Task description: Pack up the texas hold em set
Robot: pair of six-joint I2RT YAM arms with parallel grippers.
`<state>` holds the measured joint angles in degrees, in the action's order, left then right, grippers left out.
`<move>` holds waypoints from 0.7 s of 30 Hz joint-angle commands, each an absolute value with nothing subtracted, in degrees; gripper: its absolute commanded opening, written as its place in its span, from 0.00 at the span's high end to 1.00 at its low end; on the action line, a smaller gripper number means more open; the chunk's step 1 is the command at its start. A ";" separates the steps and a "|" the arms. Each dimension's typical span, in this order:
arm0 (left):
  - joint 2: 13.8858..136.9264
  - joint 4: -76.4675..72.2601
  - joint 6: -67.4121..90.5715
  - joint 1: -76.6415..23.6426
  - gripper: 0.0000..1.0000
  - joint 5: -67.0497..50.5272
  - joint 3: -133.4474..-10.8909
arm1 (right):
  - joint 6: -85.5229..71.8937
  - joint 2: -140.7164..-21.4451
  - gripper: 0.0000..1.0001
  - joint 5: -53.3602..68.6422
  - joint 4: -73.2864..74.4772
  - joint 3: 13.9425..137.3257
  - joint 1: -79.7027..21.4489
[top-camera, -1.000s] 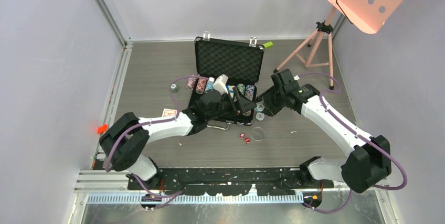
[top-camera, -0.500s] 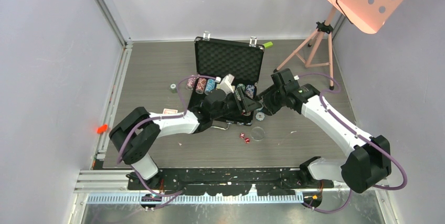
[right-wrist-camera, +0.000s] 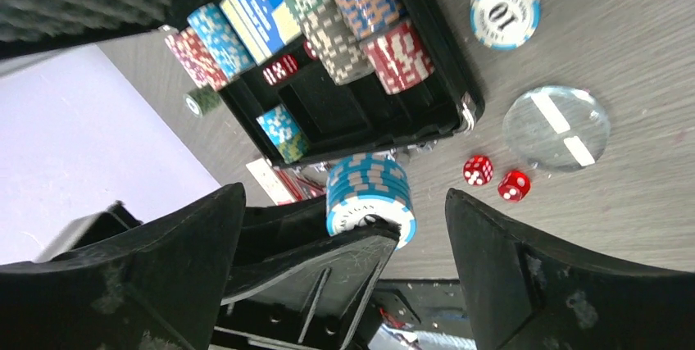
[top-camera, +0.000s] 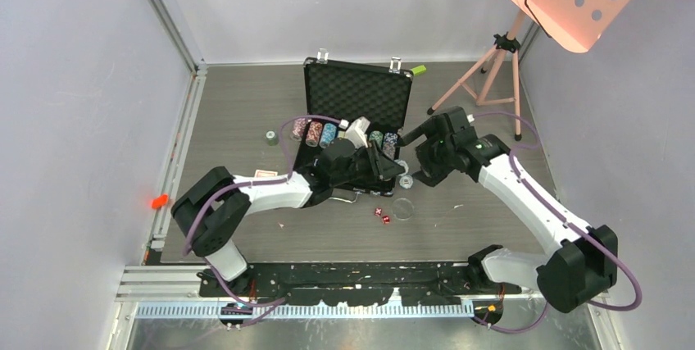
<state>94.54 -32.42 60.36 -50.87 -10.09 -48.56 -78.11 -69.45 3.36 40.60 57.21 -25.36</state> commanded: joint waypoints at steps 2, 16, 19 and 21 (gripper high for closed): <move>86.56 -17.98 47.87 -48.59 1.00 -9.49 -50.76 | -72.04 -63.62 0.01 -2.72 42.74 57.70 -20.13; 69.61 15.80 -5.14 -41.59 1.00 -3.16 -54.26 | -65.15 -55.46 0.01 -8.02 43.88 54.16 -16.80; 69.90 15.47 -14.45 -35.93 1.00 -14.73 -54.12 | -64.85 -55.49 0.01 -6.51 43.61 53.81 -16.79; 70.89 15.54 -19.90 -32.62 1.00 -20.44 -54.29 | -64.26 -55.17 0.01 -5.83 43.54 53.75 -16.74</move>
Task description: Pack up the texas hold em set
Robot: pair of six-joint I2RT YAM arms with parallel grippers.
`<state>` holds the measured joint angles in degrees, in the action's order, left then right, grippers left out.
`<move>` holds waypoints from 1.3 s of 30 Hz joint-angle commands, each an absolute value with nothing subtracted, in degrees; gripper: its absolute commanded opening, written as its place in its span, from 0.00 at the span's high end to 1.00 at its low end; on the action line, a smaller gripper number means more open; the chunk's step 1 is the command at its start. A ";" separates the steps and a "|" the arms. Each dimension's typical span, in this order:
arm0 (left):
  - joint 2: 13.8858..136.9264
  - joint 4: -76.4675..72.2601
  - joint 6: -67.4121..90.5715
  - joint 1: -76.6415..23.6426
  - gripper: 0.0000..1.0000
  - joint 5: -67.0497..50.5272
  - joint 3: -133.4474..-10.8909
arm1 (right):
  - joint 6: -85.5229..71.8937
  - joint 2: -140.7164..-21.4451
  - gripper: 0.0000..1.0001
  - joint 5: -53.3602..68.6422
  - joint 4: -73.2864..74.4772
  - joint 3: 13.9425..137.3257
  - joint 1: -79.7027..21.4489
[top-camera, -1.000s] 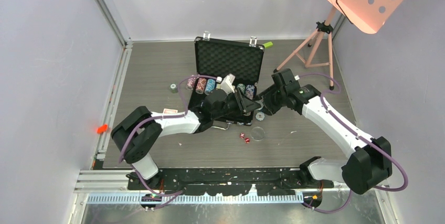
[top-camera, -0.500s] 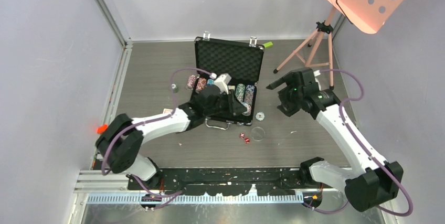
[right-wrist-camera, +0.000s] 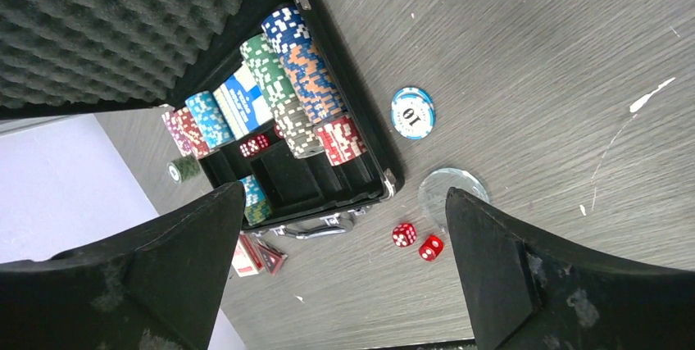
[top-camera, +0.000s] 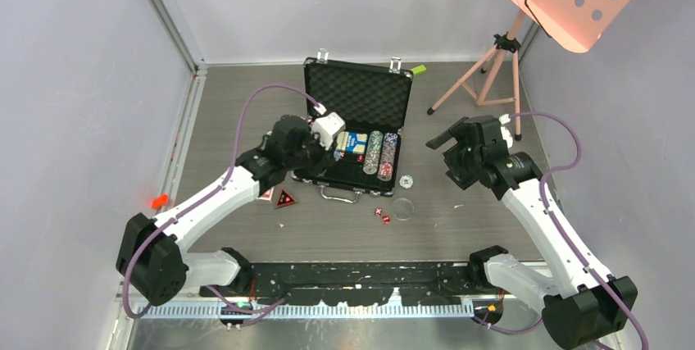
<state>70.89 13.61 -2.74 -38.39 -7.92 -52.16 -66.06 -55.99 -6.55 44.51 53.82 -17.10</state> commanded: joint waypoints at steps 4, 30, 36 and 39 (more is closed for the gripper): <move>75.53 18.40 -28.93 -27.17 1.00 -28.45 -56.83 | -62.46 -53.91 0.01 -6.12 43.87 53.70 -16.79; 98.90 29.36 -42.23 -24.53 1.00 -25.44 -73.20 | -61.41 -57.81 0.02 -5.52 42.89 54.69 -16.79; 100.24 29.27 -43.19 -24.59 1.00 -22.73 -73.52 | -61.70 -58.20 0.03 -5.30 42.54 54.32 -16.79; 100.60 28.38 -43.46 -24.60 1.00 -21.34 -73.39 | -61.77 -58.18 0.03 -5.43 42.50 54.07 -16.74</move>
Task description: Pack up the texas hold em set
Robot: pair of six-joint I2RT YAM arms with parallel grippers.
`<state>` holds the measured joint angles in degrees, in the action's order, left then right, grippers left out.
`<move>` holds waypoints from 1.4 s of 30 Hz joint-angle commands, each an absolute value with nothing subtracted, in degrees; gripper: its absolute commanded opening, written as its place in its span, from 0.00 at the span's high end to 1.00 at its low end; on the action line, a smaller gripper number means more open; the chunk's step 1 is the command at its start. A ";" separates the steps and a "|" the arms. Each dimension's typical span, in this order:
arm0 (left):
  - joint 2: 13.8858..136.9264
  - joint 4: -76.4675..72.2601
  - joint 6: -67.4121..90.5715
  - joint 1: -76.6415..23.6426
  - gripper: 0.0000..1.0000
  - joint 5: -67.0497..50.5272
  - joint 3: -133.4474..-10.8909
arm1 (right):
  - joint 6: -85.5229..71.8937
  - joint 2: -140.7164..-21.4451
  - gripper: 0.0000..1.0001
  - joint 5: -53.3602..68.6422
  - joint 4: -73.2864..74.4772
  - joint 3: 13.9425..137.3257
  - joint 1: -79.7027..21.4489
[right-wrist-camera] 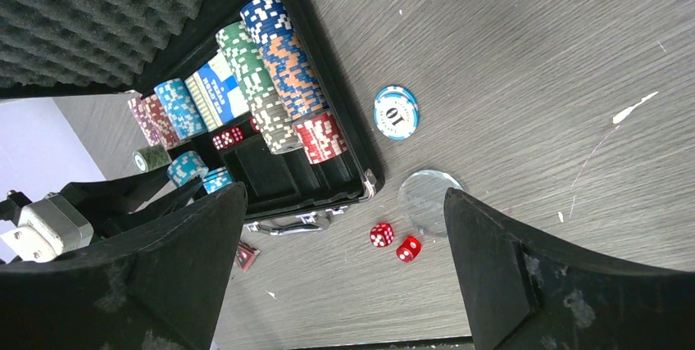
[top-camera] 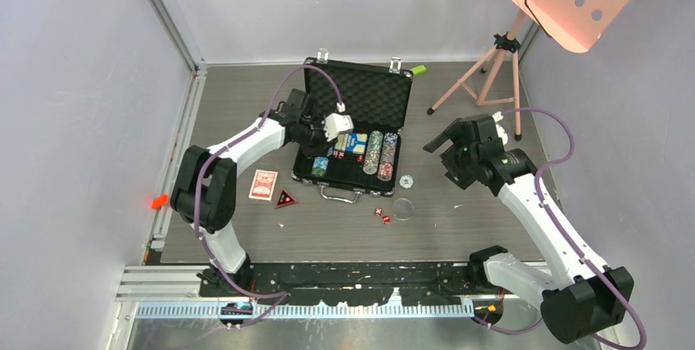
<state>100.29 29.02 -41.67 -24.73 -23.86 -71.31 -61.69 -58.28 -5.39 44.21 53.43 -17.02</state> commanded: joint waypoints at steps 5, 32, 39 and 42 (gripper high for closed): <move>101.95 28.32 -44.24 -24.61 1.00 -20.41 -74.10 | -61.99 -58.46 0.04 -5.41 42.39 53.64 -16.79; 101.84 33.30 -43.53 -24.61 0.87 -22.55 -76.52 | -62.05 -59.07 0.04 -5.05 41.67 53.26 -16.79; 101.71 31.73 -43.63 -24.61 0.54 -19.89 -76.04 | -62.05 -59.21 0.04 -5.02 41.62 53.26 -16.79; 101.78 31.41 -43.84 -24.61 0.46 -20.32 -76.06 | -62.12 -59.43 0.04 -4.82 41.45 53.35 -16.79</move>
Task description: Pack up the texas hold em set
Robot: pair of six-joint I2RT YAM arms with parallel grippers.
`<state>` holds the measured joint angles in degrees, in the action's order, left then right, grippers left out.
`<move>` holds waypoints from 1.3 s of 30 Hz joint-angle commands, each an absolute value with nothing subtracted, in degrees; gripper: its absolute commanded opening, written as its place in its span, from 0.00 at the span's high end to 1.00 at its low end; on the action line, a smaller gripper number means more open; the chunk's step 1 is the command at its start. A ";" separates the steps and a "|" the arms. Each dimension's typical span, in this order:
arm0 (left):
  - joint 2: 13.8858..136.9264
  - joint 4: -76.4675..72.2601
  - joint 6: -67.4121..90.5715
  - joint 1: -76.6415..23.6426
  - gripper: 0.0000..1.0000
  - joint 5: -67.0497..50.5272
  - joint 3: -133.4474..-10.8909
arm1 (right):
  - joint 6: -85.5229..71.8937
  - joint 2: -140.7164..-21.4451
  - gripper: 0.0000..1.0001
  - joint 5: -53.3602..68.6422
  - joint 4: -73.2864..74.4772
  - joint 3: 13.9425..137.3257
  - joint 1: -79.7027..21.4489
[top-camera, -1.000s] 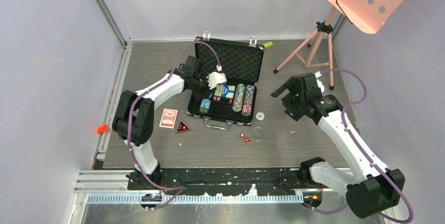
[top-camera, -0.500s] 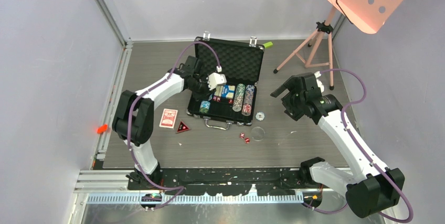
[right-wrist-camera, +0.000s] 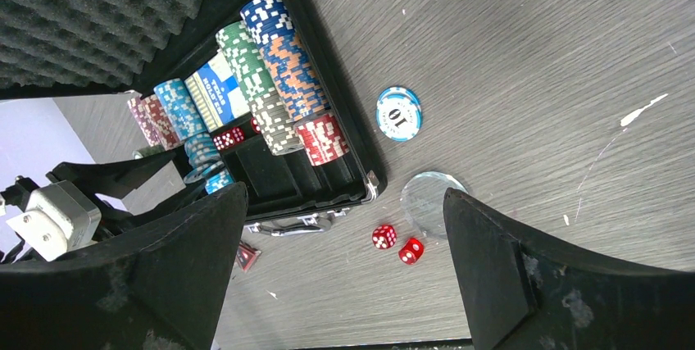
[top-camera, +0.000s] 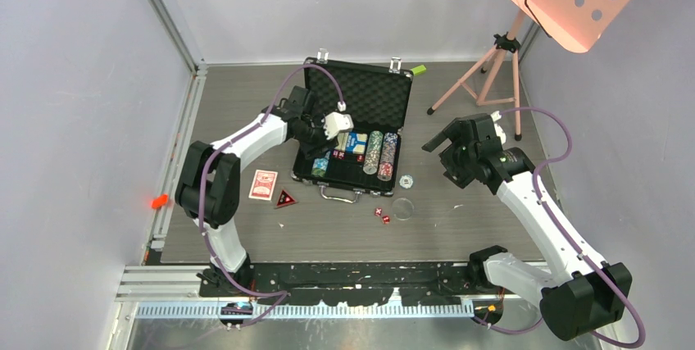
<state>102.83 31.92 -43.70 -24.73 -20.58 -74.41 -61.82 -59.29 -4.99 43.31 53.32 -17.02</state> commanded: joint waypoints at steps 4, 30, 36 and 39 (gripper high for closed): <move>101.59 30.92 -43.59 -24.61 0.45 -20.76 -76.03 | -62.14 -59.54 0.04 -4.62 41.43 53.37 -16.79; 82.56 13.19 16.89 -24.09 0.00 2.73 -65.23 | -60.35 -58.25 0.05 -5.61 40.78 52.19 -16.79; 85.14 15.67 25.75 -23.78 0.14 -7.57 -64.15 | -60.29 -56.43 0.05 -5.99 41.18 51.52 -16.79; 87.17 13.70 28.17 -23.82 0.30 -8.82 -62.69 | -60.17 -55.70 0.05 -6.20 41.66 51.47 -16.79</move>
